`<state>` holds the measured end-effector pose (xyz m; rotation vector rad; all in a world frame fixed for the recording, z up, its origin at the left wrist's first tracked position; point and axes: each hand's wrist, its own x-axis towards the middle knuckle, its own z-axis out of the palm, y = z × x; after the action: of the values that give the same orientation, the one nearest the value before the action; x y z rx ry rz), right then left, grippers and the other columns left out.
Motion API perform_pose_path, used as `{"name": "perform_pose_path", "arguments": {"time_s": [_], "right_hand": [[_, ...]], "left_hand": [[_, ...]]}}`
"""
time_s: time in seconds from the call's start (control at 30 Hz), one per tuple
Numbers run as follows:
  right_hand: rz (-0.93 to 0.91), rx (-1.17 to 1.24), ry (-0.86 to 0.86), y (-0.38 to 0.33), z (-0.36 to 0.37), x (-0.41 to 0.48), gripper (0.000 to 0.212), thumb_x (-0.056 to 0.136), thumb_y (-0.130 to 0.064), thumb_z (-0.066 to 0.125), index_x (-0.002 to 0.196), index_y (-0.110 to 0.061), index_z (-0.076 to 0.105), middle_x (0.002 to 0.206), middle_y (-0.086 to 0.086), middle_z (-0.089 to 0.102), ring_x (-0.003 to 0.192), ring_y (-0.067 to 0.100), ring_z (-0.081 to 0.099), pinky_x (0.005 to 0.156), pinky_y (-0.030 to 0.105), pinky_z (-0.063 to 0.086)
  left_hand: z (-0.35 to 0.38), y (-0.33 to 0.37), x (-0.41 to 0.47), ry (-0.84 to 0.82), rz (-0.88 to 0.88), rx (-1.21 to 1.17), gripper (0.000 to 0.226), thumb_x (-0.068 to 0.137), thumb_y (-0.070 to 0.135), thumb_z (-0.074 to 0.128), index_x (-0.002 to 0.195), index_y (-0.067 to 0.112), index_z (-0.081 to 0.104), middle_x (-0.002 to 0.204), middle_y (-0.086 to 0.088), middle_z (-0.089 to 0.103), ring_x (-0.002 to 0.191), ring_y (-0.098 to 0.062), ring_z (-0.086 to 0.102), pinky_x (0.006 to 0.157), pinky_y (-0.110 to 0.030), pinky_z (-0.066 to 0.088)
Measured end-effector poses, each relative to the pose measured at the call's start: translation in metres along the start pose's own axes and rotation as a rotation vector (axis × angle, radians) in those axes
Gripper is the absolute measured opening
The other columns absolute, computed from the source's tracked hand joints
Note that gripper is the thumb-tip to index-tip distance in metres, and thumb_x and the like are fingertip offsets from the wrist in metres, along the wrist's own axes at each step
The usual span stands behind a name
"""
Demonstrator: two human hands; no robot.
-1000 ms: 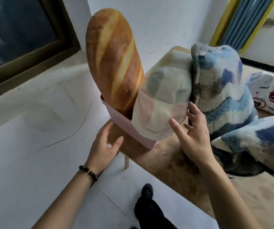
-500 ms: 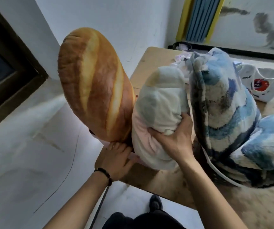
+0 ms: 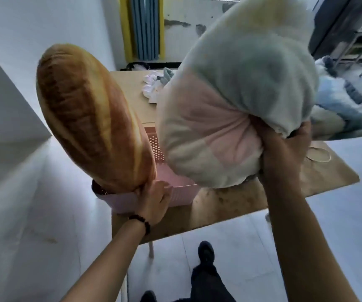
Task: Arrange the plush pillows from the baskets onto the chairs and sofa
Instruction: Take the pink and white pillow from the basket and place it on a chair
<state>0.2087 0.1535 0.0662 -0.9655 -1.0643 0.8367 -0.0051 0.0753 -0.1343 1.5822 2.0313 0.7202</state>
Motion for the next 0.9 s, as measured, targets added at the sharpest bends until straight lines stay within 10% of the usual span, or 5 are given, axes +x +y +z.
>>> {"name": "perform_pose_path", "arguments": {"time_s": [0.13, 0.27, 0.37, 0.57, 0.9], "right_hand": [[-0.022, 0.167, 0.128, -0.039, -0.067, -0.039, 0.072, 0.067, -0.019, 0.082, 0.127, 0.007, 0.053, 0.120, 0.017, 0.065, 0.110, 0.027, 0.067, 0.098, 0.041, 0.055], [-0.016, 0.300, 0.216, -0.051, -0.154, -0.084, 0.065, 0.069, -0.018, 0.072, 0.126, 0.000, 0.049, 0.111, 0.012, 0.064, 0.105, 0.025, 0.065, 0.090, 0.036, 0.052], [0.071, 0.313, 0.270, -0.052, -0.225, -0.123, 0.069, 0.061, -0.022, 0.078, 0.121, 0.000, 0.052, 0.106, 0.004, 0.072, 0.104, 0.021, 0.068, 0.087, 0.030, 0.055], [0.137, 0.118, 0.374, -0.061, -0.363, -0.192, 0.107, 0.051, -0.081, 0.083, 0.136, -0.020, 0.060, 0.129, -0.003, 0.071, 0.124, 0.016, 0.065, 0.101, 0.037, 0.056], [-0.001, 0.345, 1.050, -0.124, -0.591, -0.273, 0.039, 0.101, -0.022, 0.047, 0.089, -0.027, 0.084, 0.108, -0.004, 0.079, 0.102, 0.012, 0.075, 0.075, 0.022, 0.061]], "left_hand": [[-0.023, 0.054, -0.006, 0.122, 0.023, -0.696, 0.099, 0.082, 0.091, 0.027, 0.151, 0.021, 0.042, 0.148, -0.002, 0.051, 0.135, -0.014, 0.047, 0.117, -0.046, 0.035], [-0.026, 0.145, -0.018, -0.404, 0.023, -1.344, 0.116, 0.058, 0.095, 0.056, 0.155, 0.039, 0.029, 0.142, 0.002, 0.058, 0.125, -0.029, 0.058, 0.102, -0.055, 0.045], [0.005, 0.213, -0.049, -0.424, 0.209, -1.194, 0.066, 0.090, 0.058, 0.058, 0.147, 0.025, 0.050, 0.143, 0.006, 0.059, 0.130, -0.017, 0.058, 0.110, -0.039, 0.047], [0.109, 0.310, -0.109, -0.395, 0.314, -0.946, 0.106, 0.067, 0.071, 0.080, 0.153, 0.027, 0.038, 0.156, 0.007, 0.046, 0.144, -0.009, 0.043, 0.122, -0.044, 0.033], [0.280, 0.485, -0.277, -0.673, 1.002, -0.542, 0.113, 0.068, 0.087, 0.060, 0.159, 0.034, 0.021, 0.168, -0.001, -0.017, 0.150, 0.009, -0.014, 0.123, -0.016, 0.011]]}}
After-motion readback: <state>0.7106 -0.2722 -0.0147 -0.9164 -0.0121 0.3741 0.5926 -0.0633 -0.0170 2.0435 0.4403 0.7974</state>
